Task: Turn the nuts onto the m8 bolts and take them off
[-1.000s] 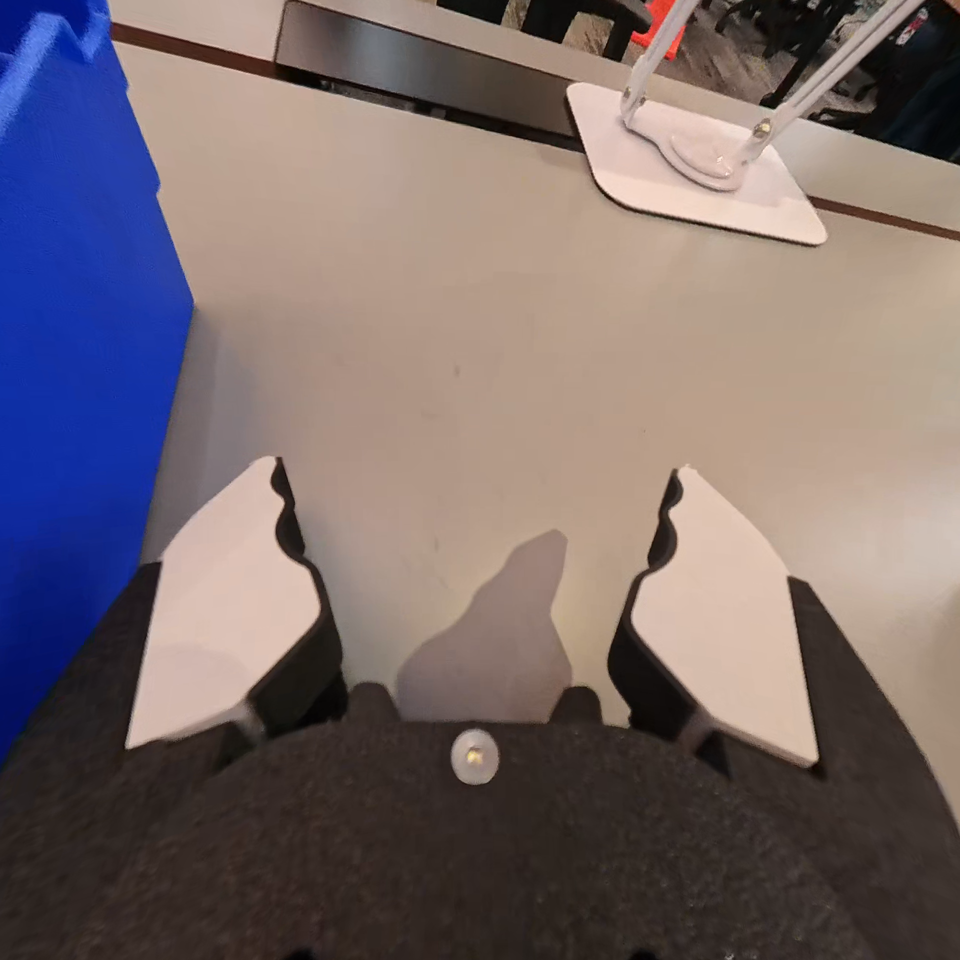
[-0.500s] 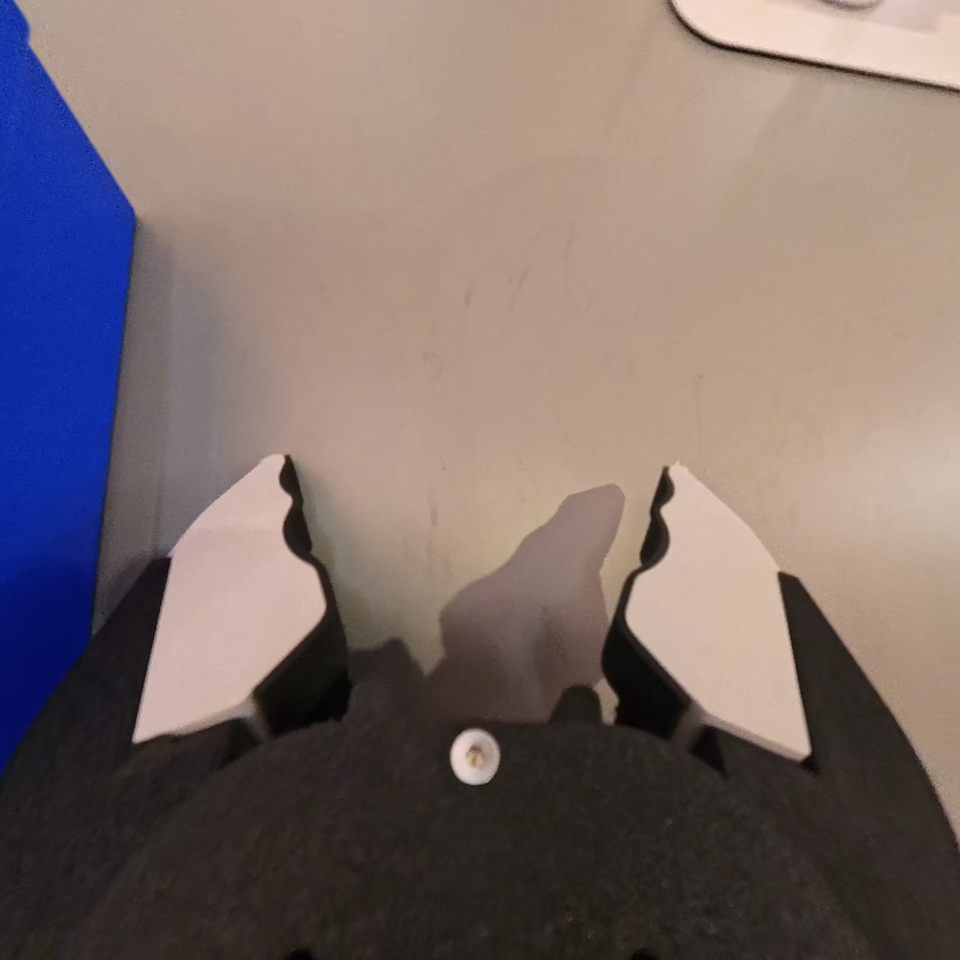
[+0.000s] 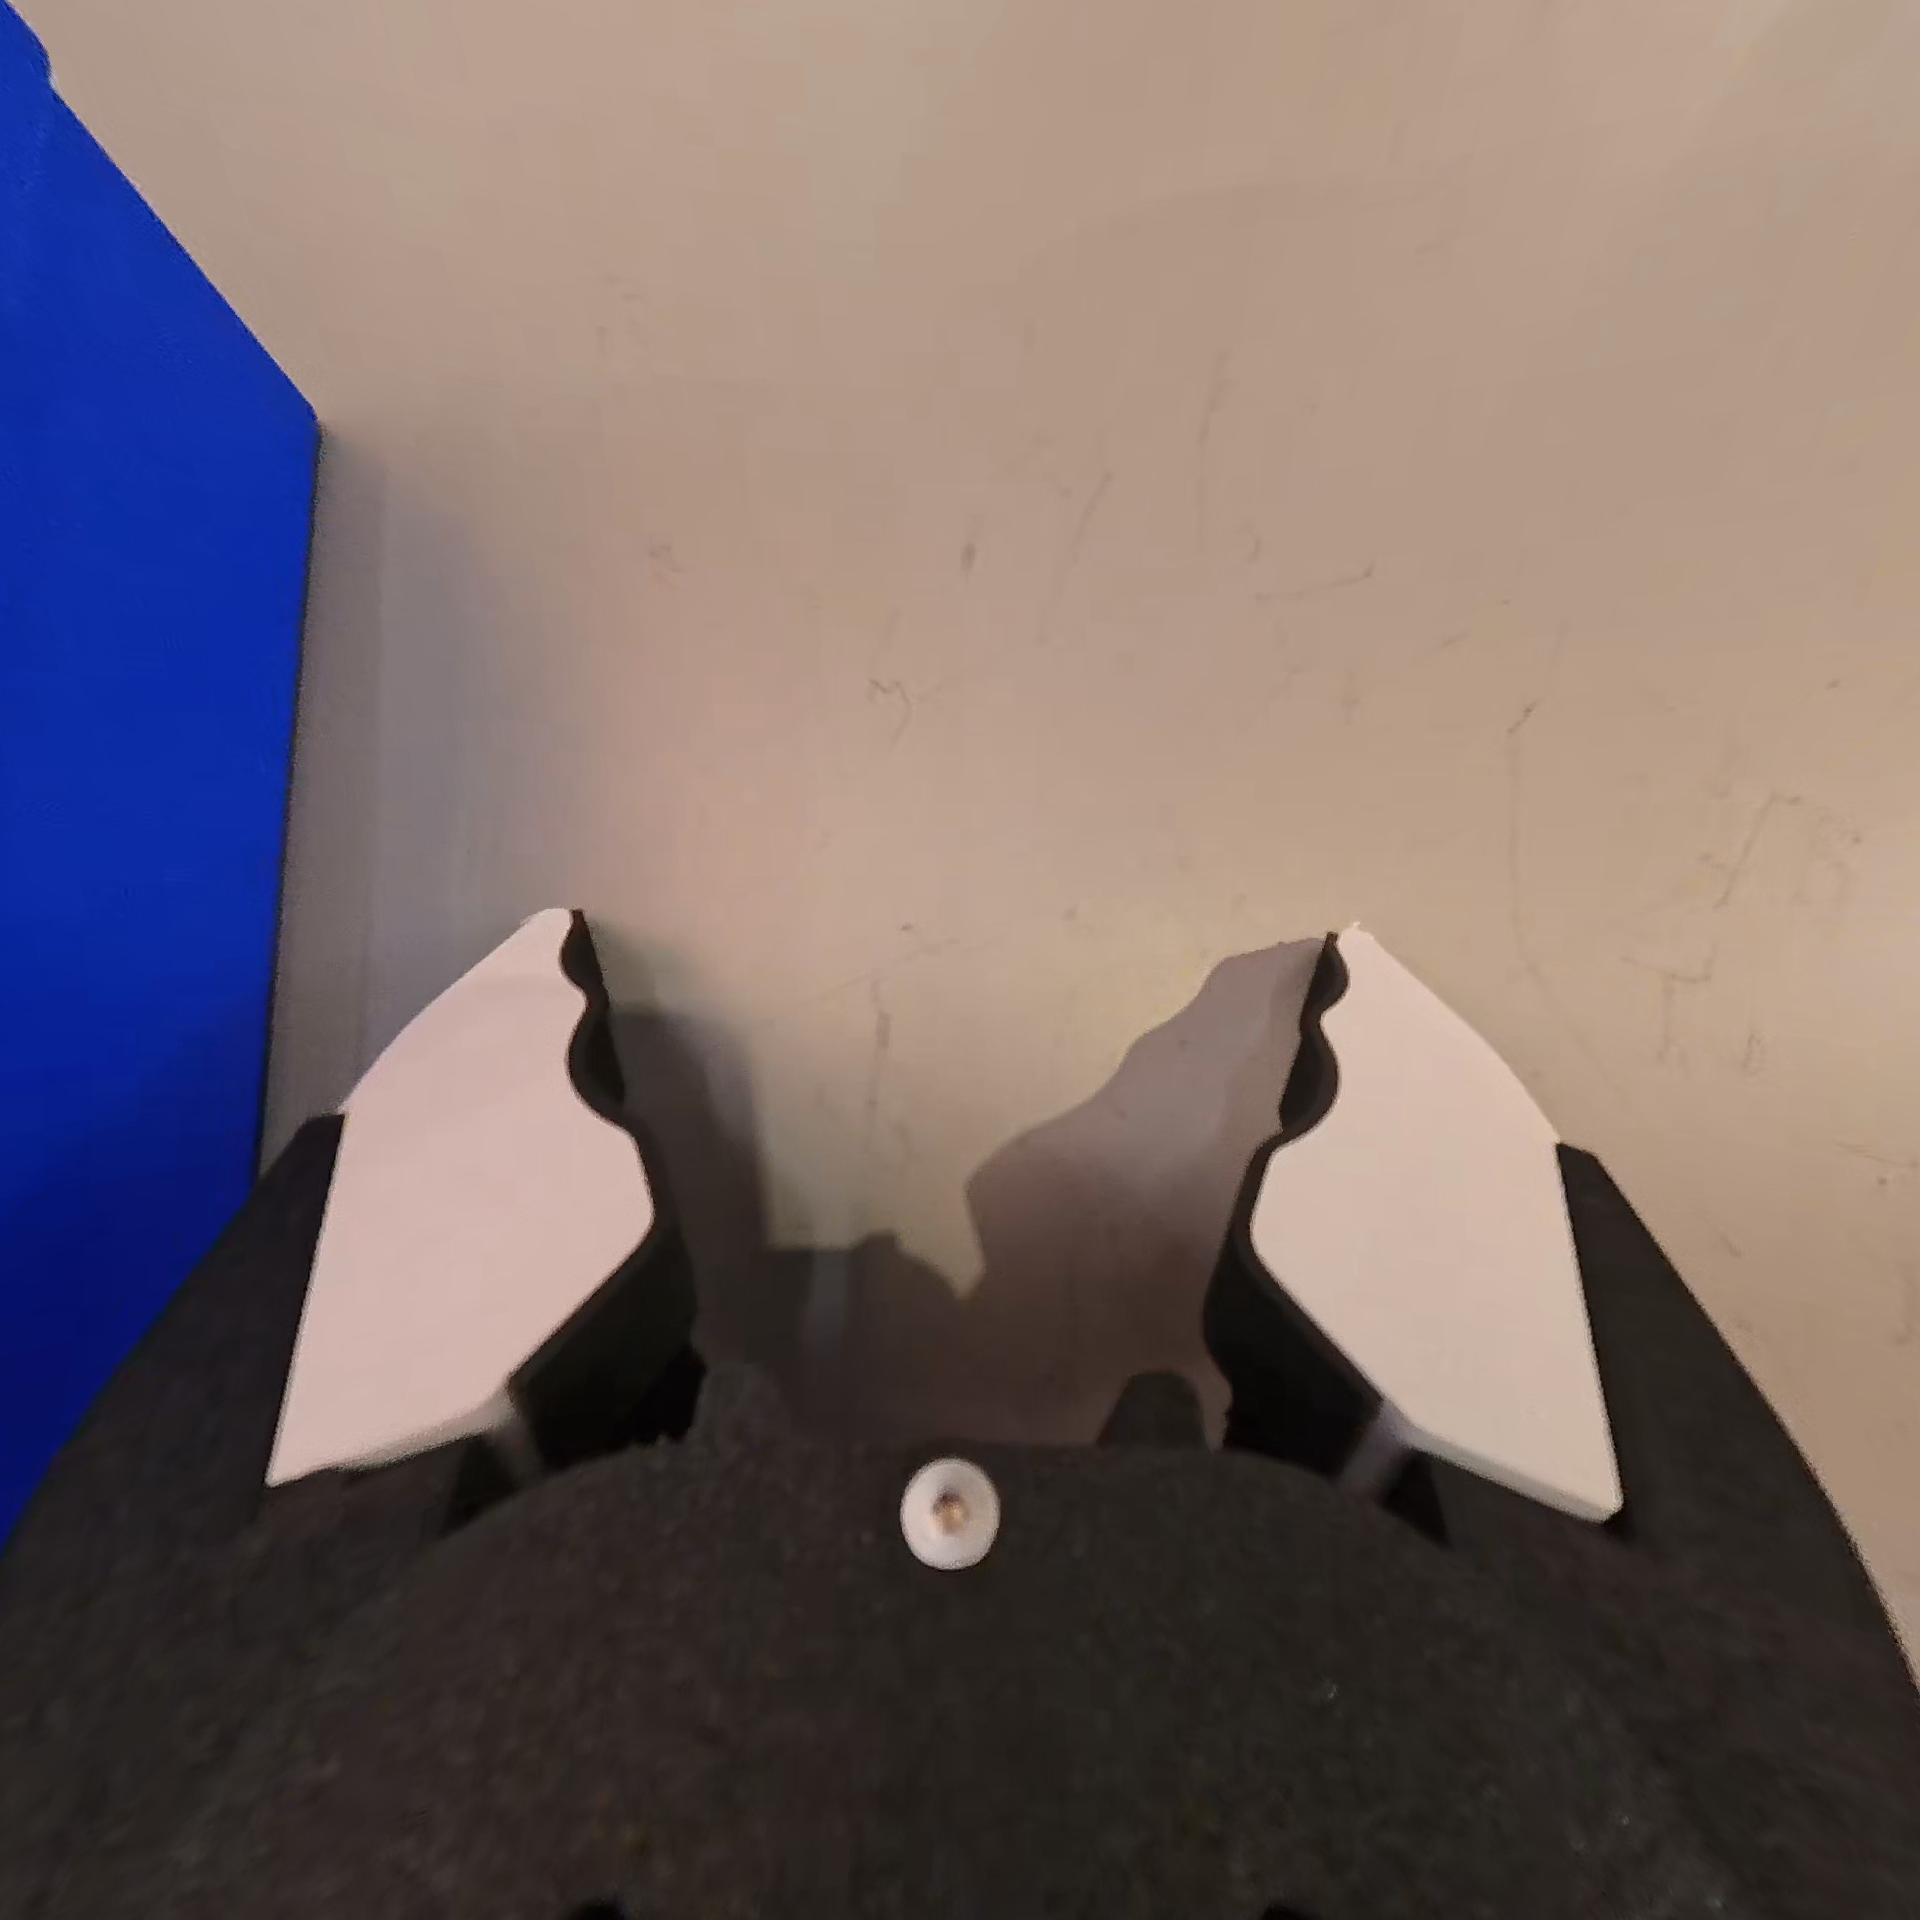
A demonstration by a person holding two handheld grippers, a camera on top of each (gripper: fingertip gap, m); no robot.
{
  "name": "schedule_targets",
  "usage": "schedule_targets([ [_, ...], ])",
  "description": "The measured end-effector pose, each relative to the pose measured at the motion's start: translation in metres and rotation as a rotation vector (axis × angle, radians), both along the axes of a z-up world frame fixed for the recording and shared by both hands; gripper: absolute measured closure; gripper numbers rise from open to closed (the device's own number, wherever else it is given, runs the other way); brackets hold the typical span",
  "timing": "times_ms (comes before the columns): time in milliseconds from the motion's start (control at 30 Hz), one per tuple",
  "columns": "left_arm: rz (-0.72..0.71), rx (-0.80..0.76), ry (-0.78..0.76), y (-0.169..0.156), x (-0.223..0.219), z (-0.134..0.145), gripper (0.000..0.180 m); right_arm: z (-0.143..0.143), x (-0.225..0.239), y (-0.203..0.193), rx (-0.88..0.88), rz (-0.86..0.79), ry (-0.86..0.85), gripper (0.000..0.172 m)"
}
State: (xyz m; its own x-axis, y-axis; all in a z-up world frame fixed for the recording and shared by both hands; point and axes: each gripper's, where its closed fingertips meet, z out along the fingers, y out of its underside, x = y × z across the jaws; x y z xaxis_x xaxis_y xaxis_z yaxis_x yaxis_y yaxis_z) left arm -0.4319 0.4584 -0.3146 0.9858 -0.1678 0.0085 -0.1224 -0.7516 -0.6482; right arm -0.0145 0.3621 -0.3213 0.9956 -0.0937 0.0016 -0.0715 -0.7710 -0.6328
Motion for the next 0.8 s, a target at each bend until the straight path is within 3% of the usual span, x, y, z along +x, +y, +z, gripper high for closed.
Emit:
schedule_targets([
  [800,0.015,-0.007,0.002,-0.0012,-0.0012,-0.0006,0.051,-0.0004,0.0000,-0.0024,-0.002,-0.021,0.001,0.028],
])
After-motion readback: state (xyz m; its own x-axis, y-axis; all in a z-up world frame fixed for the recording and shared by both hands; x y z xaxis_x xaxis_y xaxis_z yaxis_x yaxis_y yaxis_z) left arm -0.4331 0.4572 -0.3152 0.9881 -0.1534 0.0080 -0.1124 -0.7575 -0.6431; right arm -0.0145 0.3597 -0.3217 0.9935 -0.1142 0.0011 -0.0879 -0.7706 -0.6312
